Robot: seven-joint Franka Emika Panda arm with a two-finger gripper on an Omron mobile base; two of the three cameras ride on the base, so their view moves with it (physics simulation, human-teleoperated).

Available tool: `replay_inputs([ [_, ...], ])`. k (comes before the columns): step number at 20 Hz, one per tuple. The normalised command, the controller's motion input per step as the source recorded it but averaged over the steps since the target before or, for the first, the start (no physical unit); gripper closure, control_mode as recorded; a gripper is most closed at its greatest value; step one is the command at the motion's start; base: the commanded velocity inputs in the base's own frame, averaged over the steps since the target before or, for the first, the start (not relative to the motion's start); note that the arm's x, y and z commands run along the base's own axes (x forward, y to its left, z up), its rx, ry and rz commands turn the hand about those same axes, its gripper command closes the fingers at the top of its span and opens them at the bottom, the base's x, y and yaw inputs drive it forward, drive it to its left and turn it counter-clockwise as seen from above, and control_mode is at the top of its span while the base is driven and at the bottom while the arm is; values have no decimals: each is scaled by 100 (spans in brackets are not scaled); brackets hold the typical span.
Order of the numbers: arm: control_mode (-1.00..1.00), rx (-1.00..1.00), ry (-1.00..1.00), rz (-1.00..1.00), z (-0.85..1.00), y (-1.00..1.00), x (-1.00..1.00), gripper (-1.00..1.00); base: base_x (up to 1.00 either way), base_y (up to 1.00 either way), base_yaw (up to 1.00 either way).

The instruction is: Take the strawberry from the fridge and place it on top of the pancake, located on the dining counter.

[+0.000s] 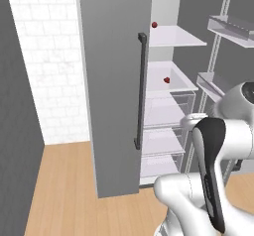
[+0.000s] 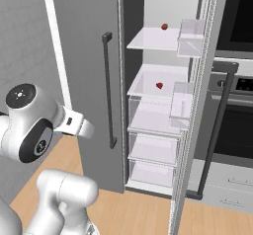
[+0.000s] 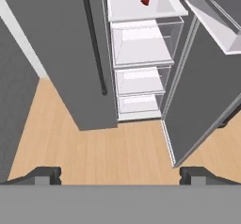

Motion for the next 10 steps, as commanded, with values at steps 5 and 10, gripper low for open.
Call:
replay_inputs([
  [5, -100, -1, 0, 0, -3, 3, 3, -100, 0, 0, 0],
  [10, 100, 0, 0, 0, 0, 0, 0, -100, 52, 1, -16],
])
